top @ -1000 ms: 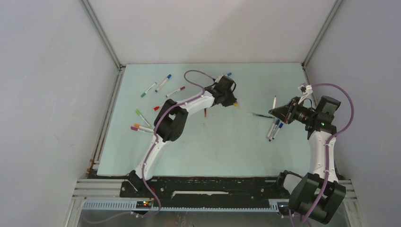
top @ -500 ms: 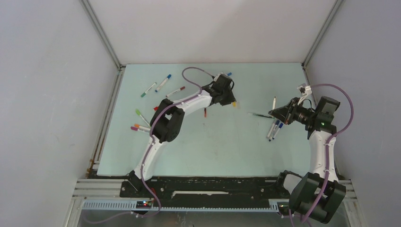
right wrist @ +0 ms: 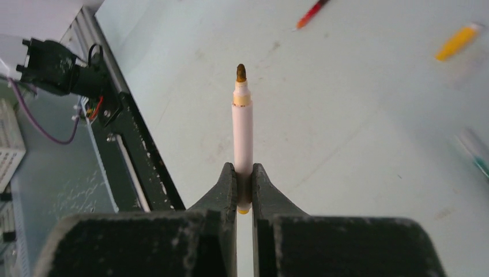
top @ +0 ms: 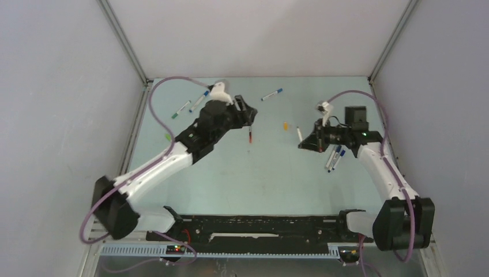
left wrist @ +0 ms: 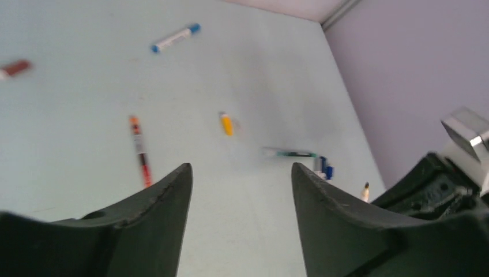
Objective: Open the pen caps
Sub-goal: Place the pen at the center of the board.
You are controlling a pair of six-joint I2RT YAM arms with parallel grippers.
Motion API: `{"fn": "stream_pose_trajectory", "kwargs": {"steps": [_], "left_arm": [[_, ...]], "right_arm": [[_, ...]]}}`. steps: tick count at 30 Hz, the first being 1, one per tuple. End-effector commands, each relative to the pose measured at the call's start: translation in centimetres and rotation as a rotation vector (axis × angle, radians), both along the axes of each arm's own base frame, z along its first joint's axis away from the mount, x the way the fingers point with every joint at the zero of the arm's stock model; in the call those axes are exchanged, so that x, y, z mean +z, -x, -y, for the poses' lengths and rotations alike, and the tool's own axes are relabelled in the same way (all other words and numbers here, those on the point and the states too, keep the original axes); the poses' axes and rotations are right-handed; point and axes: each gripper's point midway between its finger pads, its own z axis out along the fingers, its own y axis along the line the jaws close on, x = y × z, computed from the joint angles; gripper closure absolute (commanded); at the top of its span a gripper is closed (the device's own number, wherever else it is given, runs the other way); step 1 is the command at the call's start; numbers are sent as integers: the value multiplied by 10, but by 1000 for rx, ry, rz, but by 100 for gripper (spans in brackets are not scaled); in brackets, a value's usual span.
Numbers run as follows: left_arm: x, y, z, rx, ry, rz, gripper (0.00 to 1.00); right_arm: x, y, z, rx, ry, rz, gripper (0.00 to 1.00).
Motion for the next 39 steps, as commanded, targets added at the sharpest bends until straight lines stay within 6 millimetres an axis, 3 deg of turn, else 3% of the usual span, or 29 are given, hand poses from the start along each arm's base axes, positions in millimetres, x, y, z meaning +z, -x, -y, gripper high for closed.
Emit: {"fn": "stream_pose_trajectory", "kwargs": {"steps": [1, 6, 10, 14, 18, 21, 28, 39], "left_arm": [[-27, 25, -75, 144, -157, 66, 29], [-37, 64, -140, 272, -140, 80, 5], [-46, 88, -170, 330, -101, 101, 2], [-54, 102, -189, 370, -86, 121, 1], [-62, 111, -206, 416, -117, 113, 1], [-65, 115, -212, 429, -121, 116, 1], [-71, 114, -214, 437, -131, 120, 1], [-75, 116, -209, 419, -107, 109, 1]], "right_arm": [[-1, -12, -36, 39, 130, -38, 100], [-1, -33, -88, -14, 178, -77, 99], [1, -50, -140, -77, 141, -115, 99], [-23, -69, -191, -166, 173, -207, 99], [-56, -92, -224, -246, 258, -326, 100], [-84, -111, -232, -325, 354, -352, 100], [-127, -137, -233, -457, 493, -306, 100], [-156, -156, -222, -538, 589, -253, 95]]}}
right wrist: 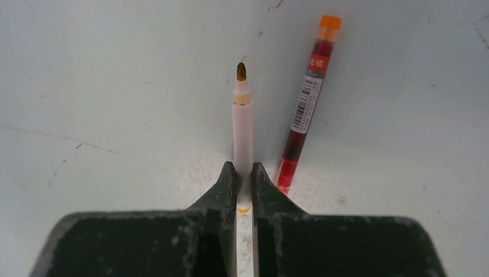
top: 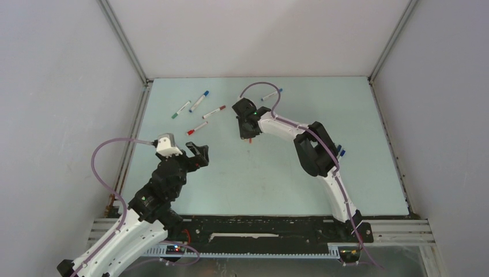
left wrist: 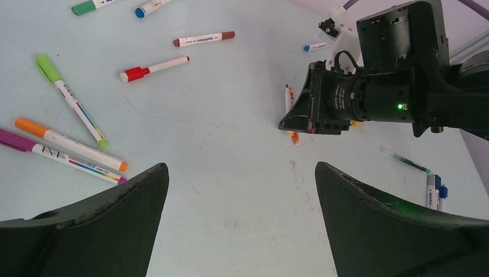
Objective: Open the pen caps
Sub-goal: Place the pen at the center of the board.
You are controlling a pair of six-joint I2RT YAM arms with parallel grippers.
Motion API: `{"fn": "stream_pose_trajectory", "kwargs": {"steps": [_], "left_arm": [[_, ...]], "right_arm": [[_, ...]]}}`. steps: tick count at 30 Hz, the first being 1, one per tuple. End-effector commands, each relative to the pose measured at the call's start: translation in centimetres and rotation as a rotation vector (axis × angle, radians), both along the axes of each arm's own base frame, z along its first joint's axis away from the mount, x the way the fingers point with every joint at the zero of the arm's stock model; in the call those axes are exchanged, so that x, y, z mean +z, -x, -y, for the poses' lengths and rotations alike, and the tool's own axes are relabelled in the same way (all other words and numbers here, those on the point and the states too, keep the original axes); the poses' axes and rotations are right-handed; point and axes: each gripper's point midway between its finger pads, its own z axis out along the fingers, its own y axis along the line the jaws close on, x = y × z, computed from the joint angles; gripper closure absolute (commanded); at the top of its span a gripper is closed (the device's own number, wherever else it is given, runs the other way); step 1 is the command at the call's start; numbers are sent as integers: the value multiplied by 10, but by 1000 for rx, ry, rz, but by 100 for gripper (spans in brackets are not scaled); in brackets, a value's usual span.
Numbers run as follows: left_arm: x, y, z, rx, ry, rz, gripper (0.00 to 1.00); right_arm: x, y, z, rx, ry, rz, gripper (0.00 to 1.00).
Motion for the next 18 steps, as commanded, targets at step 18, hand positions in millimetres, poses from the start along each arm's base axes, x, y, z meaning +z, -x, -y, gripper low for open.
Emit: {"fn": "stream_pose_trajectory", "kwargs": {"steps": [18], "left_arm": [[-2, 1, 1, 7, 66, 15, 1]], "right_arm": [[18, -14, -3, -17, 13, 84, 71]]}}
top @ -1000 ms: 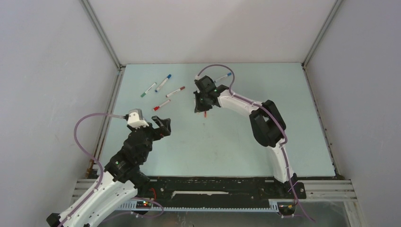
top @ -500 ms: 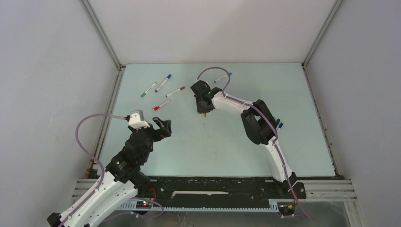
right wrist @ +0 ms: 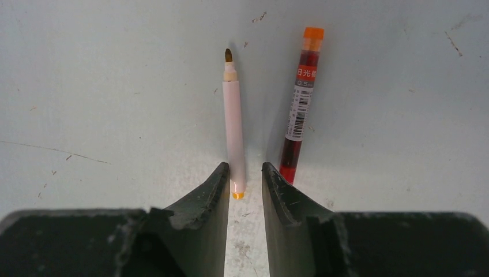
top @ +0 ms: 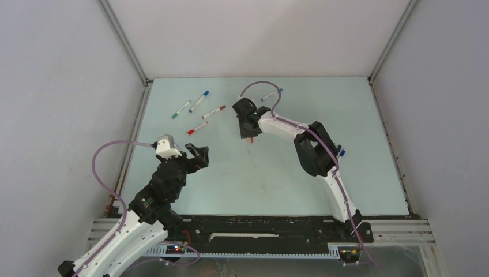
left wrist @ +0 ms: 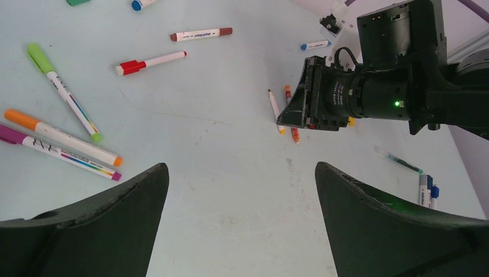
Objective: Open the pen caps
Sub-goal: Place the pen at the center of the board.
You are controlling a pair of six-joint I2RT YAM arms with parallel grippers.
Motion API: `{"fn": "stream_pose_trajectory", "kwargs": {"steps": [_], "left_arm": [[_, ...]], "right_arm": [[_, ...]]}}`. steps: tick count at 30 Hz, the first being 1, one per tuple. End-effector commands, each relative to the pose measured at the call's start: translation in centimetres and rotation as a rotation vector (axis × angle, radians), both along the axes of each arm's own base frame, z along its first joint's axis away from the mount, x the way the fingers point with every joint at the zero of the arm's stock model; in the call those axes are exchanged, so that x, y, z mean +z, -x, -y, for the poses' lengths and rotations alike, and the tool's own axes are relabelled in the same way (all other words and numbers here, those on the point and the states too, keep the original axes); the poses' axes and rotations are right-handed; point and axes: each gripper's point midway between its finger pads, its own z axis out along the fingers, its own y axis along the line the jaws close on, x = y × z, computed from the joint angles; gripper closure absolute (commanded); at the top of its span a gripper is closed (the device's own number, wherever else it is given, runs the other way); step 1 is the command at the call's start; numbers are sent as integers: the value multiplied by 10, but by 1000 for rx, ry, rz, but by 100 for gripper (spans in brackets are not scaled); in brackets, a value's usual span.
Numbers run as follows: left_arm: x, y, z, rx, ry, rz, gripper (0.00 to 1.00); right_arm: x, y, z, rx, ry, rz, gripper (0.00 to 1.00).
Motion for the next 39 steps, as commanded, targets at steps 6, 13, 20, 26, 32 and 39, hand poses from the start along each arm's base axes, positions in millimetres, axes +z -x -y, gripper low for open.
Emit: {"fn": "stream_pose_trajectory", "kwargs": {"steps": [6, 13, 20, 26, 32, 39], "left_arm": [[15, 1, 3, -17, 55, 36, 1], [33, 4, 13, -76, 94, 73, 0], [27, 4, 39, -167, 188, 55, 0], [22, 5, 57, -245, 182, 9, 0], [19, 4, 71, -297, 180, -30, 0], [12, 7, 83, -352, 198, -54, 0]], "right_arm": [[78, -1, -23, 118, -108, 132, 71], [175, 30, 7, 418, -92, 365, 66], [179, 135, 90, 1013, -170, 333, 40], [185, 152, 177, 883, -372, 321, 24], [143, 121, 240, 669, -254, 307, 15], [88, 74, 297, 738, -36, 225, 18]]}}
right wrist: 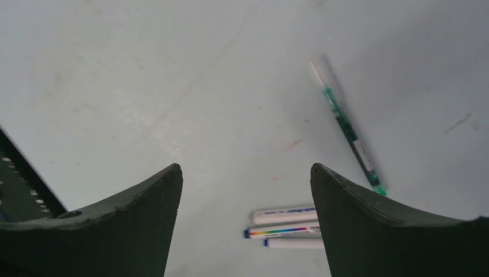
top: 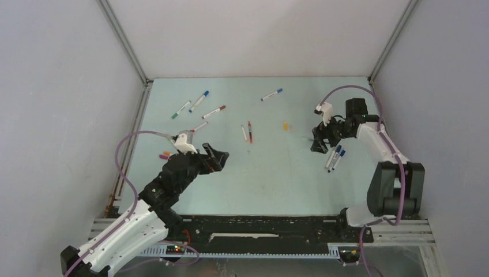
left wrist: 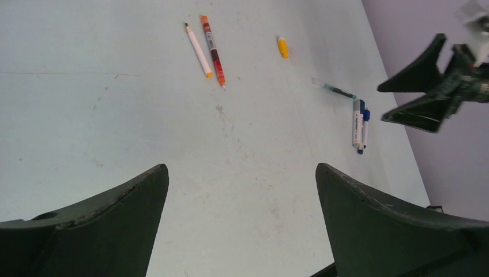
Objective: Open the pen caps
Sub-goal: Place the pen at the center of the board, then pick up the pen from the center of the board.
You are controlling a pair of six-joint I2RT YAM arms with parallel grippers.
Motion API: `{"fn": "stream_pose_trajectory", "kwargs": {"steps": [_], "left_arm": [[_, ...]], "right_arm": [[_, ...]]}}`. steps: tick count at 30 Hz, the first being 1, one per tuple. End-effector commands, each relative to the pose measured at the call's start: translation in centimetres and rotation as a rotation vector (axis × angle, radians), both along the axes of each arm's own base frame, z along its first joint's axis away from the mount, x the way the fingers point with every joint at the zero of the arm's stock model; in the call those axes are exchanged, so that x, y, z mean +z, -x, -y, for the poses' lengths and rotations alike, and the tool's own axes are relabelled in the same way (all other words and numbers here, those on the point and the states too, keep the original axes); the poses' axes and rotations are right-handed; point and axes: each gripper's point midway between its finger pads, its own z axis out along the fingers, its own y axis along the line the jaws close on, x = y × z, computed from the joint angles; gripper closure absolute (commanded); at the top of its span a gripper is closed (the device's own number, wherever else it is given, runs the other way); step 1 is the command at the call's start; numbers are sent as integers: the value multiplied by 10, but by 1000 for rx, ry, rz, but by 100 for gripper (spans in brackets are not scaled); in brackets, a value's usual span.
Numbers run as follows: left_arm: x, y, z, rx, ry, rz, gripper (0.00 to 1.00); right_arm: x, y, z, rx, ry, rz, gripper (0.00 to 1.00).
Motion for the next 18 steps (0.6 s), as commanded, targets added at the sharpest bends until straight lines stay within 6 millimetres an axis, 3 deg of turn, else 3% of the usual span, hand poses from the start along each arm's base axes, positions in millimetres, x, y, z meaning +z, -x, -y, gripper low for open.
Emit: {"fn": "stream_pose_trajectory", "kwargs": {"steps": [1, 7, 13, 18], "left_arm": [[24, 0, 14, -49, 96, 45, 0], [17, 0, 17, -57, 107, 49, 0], [14, -3, 20, -67, 85, 39, 0], [12, -6, 20, -63, 71, 42, 0]], "right_arm": [[-21, -30, 31, 144, 169, 119, 19], [-39, -66, 49, 298, 321, 228, 20], [-56, -93, 51, 333, 359, 111, 32], [-67, -99, 49, 346, 332, 2, 46]]}}
